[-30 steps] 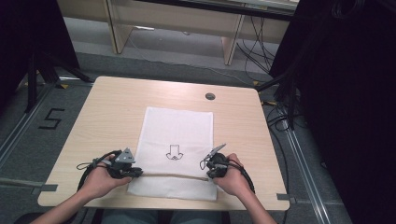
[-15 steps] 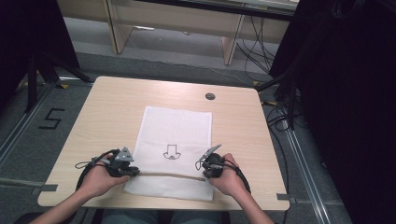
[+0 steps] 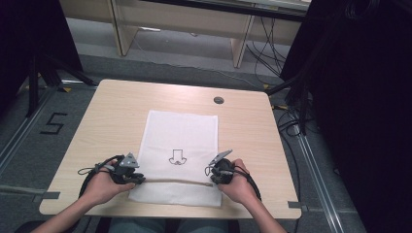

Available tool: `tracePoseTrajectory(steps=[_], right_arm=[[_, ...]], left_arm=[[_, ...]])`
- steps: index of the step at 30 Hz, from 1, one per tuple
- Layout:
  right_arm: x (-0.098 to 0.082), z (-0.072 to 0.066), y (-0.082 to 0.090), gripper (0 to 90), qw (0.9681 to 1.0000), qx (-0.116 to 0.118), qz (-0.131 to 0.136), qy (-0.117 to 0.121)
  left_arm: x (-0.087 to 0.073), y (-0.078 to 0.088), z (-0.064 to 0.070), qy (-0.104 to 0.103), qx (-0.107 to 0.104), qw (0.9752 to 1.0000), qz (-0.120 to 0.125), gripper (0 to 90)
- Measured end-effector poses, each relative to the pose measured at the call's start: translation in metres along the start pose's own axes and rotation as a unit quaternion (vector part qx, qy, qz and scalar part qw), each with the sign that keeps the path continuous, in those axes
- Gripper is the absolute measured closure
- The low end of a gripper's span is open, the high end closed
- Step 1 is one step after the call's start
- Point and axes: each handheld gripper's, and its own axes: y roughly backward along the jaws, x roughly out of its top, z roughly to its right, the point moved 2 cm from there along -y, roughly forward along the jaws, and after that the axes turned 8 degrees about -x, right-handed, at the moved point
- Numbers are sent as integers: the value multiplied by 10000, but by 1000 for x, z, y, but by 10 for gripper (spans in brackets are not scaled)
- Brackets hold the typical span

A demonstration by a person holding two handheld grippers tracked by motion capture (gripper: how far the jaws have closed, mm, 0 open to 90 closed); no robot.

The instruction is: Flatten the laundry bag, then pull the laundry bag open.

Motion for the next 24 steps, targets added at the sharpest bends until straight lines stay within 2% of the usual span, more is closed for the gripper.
tracePoseTrajectory(steps=[2,5,7,9,10,11,12,13,16,17,18,19,20,22,24], right_arm=[[-1,1,3,865,9998,20,57,-198],[-1,7,10,841,9991,-173,330,-212],[-2,11,16,822,9979,-253,466,-365],[-4,13,17,803,9973,-295,540,-405],[-4,15,17,795,9972,-295,543,-416],[-5,17,16,787,9968,-332,609,-386],[-5,16,16,782,9970,-300,536,-471],[-6,17,16,778,9969,-275,540,-500],[-6,17,16,765,9966,-301,573,-516],[-6,17,15,763,9953,-354,698,-576],[-6,18,15,761,9952,-377,710,-562],[-5,19,17,760,9962,-304,613,-543],[-5,20,17,758,9958,-368,648,-533],[-5,20,17,758,9960,-340,623,-546],[-5,20,17,762,9958,-351,626,-572]], left_arm=[[0,1,1,99,-40,9998,158,788],[1,4,1,163,-9,9993,338,765],[3,6,1,129,-21,9992,383,744],[3,6,1,190,-8,9988,457,731],[2,6,1,163,68,9988,466,725],[2,8,0,99,35,9990,427,724],[2,7,0,237,65,9984,502,722],[2,7,0,246,31,9984,512,719],[3,8,-1,181,111,9984,527,714],[3,8,-2,172,116,9984,527,713],[3,8,-1,175,108,9984,521,711],[2,7,-1,193,99,9984,514,711],[2,7,-1,231,96,9983,523,711],[1,9,0,170,79,9985,516,711],[1,9,-1,193,116,9982,548,709]])
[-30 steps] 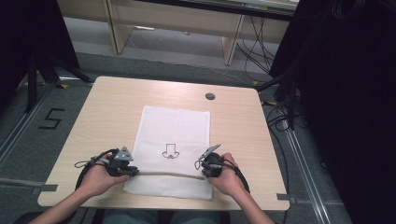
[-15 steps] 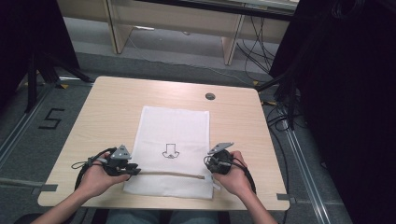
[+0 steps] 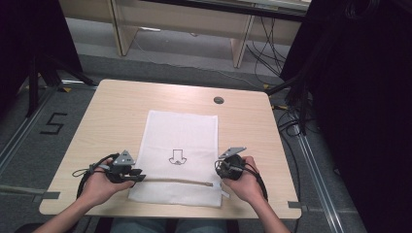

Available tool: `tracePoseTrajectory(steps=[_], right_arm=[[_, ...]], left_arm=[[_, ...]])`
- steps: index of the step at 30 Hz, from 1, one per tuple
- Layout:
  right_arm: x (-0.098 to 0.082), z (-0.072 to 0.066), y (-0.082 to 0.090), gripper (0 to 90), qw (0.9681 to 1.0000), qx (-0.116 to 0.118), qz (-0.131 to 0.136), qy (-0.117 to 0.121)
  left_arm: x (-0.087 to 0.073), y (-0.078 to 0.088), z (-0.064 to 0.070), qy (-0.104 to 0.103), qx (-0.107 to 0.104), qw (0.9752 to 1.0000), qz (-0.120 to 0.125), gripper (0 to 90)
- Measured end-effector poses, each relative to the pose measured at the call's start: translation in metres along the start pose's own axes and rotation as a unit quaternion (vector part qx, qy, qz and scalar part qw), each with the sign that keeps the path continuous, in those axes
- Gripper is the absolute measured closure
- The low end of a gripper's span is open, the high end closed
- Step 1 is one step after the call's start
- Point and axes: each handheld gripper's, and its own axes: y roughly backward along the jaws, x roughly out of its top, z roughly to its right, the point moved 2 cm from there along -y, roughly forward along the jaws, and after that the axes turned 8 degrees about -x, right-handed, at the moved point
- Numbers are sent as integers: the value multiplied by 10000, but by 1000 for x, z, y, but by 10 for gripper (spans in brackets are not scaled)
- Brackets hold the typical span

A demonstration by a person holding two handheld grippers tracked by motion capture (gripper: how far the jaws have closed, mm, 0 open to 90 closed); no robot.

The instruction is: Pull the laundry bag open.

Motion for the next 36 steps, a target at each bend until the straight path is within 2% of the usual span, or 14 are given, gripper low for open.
tracePoseTrajectory(steps=[4,10,11,13,18,21,23,26,27,29,31,33,35,36], right_arm=[[1,1,3,789,9999,108,-41,-6],[-1,2,5,842,9995,256,-146,135],[-2,0,7,858,9993,301,-207,52],[-2,0,9,894,9990,381,-188,139],[-1,-6,16,900,9983,445,-367,109],[-1,-9,17,900,9974,517,-511,0],[-2,-11,17,900,9963,594,-574,-229],[-5,-11,18,900,9939,602,-788,-492],[-6,-9,16,900,9946,659,-683,-412],[-7,-9,17,900,9935,683,-760,-503],[-8,-11,18,900,9928,641,-863,-535],[-8,-11,15,900,9938,692,-789,-361],[-8,-13,15,900,9928,639,-923,-422],[-7,-13,13,900,9938,645,-842,-336]], left_arm=[[-1,0,1,113,-42,9999,72,702],[2,1,0,44,-33,9999,140,687],[3,0,-1,27,-9,9999,130,685],[2,-1,0,76,-40,9999,135,680],[1,0,3,50,-136,9997,185,670],[3,1,3,-91,-148,9997,184,667],[3,0,5,-20,-151,9997,212,665],[6,-2,3,-146,-162,9996,154,663],[6,-3,3,-110,-154,9997,173,663],[7,-5,3,-18,-158,9997,207,660],[8,-5,3,-34,-185,9996,218,652],[8,-5,3,-35,-196,9994,270,642],[8,-4,3,-51,-185,9993,305,632],[8,-4,3,-74,-170,9993,310,626]])
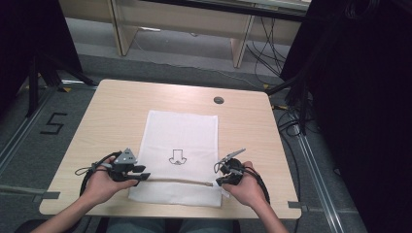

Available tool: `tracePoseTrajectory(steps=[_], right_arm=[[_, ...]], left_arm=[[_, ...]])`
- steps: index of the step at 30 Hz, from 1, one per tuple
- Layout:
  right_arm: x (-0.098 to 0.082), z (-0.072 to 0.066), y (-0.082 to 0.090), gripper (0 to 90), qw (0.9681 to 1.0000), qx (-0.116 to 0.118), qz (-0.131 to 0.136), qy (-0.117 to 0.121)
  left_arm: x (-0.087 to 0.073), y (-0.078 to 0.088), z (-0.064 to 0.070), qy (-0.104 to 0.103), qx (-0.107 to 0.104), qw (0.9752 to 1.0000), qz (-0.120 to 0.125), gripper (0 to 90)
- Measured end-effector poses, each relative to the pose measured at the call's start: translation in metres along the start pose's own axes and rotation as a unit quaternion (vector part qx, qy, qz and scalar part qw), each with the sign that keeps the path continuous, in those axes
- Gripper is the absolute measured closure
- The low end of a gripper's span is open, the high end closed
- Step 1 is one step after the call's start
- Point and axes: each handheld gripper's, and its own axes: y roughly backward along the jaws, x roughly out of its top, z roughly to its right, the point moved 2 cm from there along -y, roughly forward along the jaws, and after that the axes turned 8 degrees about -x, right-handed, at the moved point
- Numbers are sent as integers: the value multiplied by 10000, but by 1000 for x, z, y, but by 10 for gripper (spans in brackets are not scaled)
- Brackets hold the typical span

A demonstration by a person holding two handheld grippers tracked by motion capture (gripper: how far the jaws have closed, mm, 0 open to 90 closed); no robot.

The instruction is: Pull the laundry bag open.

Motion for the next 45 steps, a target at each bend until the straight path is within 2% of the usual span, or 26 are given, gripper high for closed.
tracePoseTrajectory(steps=[7,8,9,10,12,13,14,15,16,17,18,19,20,22,23,25,28,30,34,35,36,37,39,42,43,45], right_arm=[[1,-2,-11,900,9998,-2,-207,32],[1,-1,-12,900,9997,9,-220,91],[0,-3,-12,900,9996,-24,-297,-1],[0,-2,-14,900,9997,-1,-243,89],[1,-3,-15,900,9995,-11,-324,9],[1,-3,-16,900,9996,-8,-277,107],[1,-3,-17,900,9995,-26,-292,98],[1,-4,-17,900,9995,-23,-288,106],[1,-4,-18,900,9994,-39,-345,74],[1,-4,-18,900,9993,-22,-350,113],[1,-4,-18,900,9992,-13,-374,117],[1,-4,-18,900,9993,-39,-337,167],[1,-6,-18,900,9993,-27,-364,82],[1,-5,-19,900,9993,-70,-328,157],[1,-5,-19,900,9993,-75,-331,162],[1,-6,-18,900,9991,-95,-406,74],[1,-6,-18,900,9990,-109,-419,70],[2,-5,-19,900,9992,-94,-351,172],[2,-6,-19,900,9992,-104,-365,150],[1,-6,-19,900,9992,-103,-361,155],[1,-5,-19,900,9992,-103,-339,200],[1,-5,-19,900,9992,-92,-335,188],[1,-6,-18,900,9991,-93,-393,89],[1,-4,-19,900,9993,-58,-314,192],[1,-4,-19,900,9993,-58,-313,190],[1,-5,-19,900,9993,-70,-318,166]], left_arm=[[4,-3,6,-136,-145,9997,102,588],[5,-4,9,-91,-161,9997,159,583],[6,-3,9,-162,-160,9997,109,580],[6,-4,11,-191,-188,9996,114,578],[8,-5,14,-235,-239,9994,119,570],[9,-6,16,-249,-289,9992,135,567],[10,-7,17,-241,-276,9991,200,562],[11,-7,18,-288,-297,9990,140,556],[12,-9,19,-258,-302,9990,219,550],[13,-10,19,-304,-334,9989,141,542],[14,-12,20,-282,-343,9988,208,533],[14,-13,20,-320,-371,9987,146,525],[16,-15,22,-265,-386,9987,217,517],[19,-17,22,-323,-416,9984,206,498],[22,-20,25,-272,-468,9983,235,492],[26,-23,27,-258,-484,9981,287,475],[32,-29,28,-380,-524,9976,247,457],[35,-34,30,-409,-532,9975,217,452],[41,-44,35,-434,-598,9971,166,450],[42,-45,35,-513,-585,9969,65,451],[43,-48,36,-499,-602,9969,110,451],[45,-50,37,-576,-646,9962,99,452],[49,-53,38,-614,-643,9960,58,457],[54,-58,40,-692,-701,9951,41,469],[55,-60,41,-668,-698,9953,68,473],[58,-64,42,-745,-730,9945,54,487]])
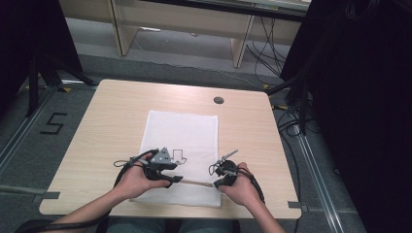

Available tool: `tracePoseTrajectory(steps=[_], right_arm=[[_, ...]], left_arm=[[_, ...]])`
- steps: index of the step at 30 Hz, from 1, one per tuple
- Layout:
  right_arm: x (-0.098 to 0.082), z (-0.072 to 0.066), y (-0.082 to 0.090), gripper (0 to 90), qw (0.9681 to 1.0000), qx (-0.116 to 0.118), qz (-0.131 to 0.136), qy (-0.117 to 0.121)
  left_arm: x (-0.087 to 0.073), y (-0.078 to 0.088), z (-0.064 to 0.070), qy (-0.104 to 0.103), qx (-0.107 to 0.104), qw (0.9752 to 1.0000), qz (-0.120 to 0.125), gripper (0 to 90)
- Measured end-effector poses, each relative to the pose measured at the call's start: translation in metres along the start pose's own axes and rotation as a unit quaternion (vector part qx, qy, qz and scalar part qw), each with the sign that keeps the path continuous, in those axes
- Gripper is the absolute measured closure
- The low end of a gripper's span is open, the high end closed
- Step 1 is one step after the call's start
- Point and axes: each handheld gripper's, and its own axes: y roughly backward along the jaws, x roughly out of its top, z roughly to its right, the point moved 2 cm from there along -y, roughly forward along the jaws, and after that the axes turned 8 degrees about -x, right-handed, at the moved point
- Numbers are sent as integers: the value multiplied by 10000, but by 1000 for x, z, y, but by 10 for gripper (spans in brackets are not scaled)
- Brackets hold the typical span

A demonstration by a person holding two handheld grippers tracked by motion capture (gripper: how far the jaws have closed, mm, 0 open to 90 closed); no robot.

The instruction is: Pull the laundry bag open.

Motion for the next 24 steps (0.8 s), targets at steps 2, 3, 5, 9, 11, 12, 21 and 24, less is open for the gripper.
tracePoseTrajectory(steps=[2,3,5,9,11,12,21,24], right_arm=[[0,0,0,900,10000,-6,0,-3],[0,0,0,900,10000,-7,4,1],[0,0,0,900,10000,-7,2,0],[0,0,0,900,10000,14,29,31],[0,0,0,900,10000,9,23,-11],[0,0,0,900,10000,11,22,-11],[-1,1,0,900,10000,28,31,3],[0,1,0,900,10000,27,28,7]], left_arm=[[2,-3,1,23,-37,10000,-7,494],[4,-5,1,-45,-56,10000,-32,501],[6,-10,3,-48,-76,10000,-16,511],[10,-17,7,-181,-184,9996,-108,535],[11,-21,9,-197,-249,9994,-117,542],[12,-22,10,-240,-242,9993,-165,544],[20,-36,14,-345,-404,9983,-236,604],[23,-42,17,-345,-456,9981,-230,619]])
